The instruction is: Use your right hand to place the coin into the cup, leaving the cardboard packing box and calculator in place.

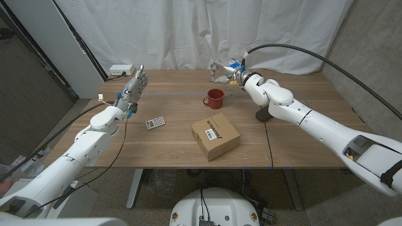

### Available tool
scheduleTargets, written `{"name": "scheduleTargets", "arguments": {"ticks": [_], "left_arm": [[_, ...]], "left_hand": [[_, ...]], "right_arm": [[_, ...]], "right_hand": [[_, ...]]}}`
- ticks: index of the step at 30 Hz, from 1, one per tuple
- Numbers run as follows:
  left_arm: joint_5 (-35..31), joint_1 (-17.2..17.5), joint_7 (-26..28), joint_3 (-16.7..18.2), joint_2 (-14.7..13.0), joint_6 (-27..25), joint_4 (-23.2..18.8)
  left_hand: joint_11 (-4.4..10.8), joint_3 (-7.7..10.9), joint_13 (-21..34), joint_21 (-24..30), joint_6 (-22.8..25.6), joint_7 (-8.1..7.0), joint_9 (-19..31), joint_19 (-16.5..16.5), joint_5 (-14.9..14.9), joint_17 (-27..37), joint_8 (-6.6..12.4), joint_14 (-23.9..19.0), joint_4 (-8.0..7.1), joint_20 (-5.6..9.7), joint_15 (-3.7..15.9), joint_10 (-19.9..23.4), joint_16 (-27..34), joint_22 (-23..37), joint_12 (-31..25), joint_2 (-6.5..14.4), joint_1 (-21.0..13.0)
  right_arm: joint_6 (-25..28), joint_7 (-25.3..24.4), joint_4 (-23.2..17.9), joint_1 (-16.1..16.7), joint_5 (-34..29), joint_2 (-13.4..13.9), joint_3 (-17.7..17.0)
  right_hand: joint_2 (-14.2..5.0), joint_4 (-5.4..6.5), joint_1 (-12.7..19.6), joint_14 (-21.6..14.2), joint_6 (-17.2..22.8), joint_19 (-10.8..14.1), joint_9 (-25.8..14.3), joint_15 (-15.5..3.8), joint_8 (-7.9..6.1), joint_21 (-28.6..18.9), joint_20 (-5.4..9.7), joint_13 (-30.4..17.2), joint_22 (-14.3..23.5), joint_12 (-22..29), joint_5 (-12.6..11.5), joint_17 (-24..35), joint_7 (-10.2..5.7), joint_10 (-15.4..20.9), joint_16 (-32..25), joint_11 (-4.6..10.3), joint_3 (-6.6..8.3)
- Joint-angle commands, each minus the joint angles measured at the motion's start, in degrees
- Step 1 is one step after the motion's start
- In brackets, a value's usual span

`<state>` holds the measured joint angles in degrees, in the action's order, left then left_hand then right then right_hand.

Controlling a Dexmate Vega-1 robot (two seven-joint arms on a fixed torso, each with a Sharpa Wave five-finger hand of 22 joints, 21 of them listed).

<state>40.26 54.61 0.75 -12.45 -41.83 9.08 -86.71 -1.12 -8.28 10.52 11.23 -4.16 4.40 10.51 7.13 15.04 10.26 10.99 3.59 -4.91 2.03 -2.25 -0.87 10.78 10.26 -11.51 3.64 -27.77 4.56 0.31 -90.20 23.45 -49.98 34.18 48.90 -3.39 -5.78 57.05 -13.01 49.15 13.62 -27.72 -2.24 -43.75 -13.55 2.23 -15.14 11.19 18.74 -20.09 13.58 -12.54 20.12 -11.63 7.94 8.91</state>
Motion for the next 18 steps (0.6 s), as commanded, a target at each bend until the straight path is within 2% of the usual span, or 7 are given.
{"name": "scheduleTargets", "arguments": {"ticks": [1, 18], "left_arm": [[0.26, -0.03, -0.2, 0.11, 0.12, 0.38, 0.51], [0.26, -0.25, -0.4, 0.08, -0.08, 0.22, 0.9]], "left_hand": [[0.14, -0.37, 0.28, 0.4, 0.05, -0.22, 0.24, 0.66, -0.07, 0.24, 0.31, -0.13, -0.05, 0.16, 0.27, 0.27, 0.06, 0.22, -0.18, 0.48, -0.45], [0.09, -0.54, 0.28, 0.41, 0.07, -0.15, 0.24, 0.65, -0.08, 0.24, 0.3, -0.06, -0.05, 0.13, 0.28, 0.3, 0.02, 0.22, -0.17, 0.55, -0.53]], "right_arm": [[1.79, 5.11, 1.55, -2.0, 2.29, -1.25, 1.67], [4.34, 10.95, 5.13, -4.24, 6.22, -2.1, 3.51]], "right_hand": [[-0.59, -0.11, 0.17, 0.56, -0.03, -0.37, -0.04, -1.82, -0.42, 0.17, 2.71, -0.02, 0.11, -0.41, 0.33, 0.06, -0.17, -0.62, 0.17, -0.15, -0.29], [-0.79, -0.23, 0.27, 0.94, -0.23, -0.47, 0.15, -1.45, -0.69, 0.27, 2.66, 0.0, 0.09, -0.42, 0.47, 0.06, -0.17, -0.59, 0.14, -0.42, -0.39]]}}
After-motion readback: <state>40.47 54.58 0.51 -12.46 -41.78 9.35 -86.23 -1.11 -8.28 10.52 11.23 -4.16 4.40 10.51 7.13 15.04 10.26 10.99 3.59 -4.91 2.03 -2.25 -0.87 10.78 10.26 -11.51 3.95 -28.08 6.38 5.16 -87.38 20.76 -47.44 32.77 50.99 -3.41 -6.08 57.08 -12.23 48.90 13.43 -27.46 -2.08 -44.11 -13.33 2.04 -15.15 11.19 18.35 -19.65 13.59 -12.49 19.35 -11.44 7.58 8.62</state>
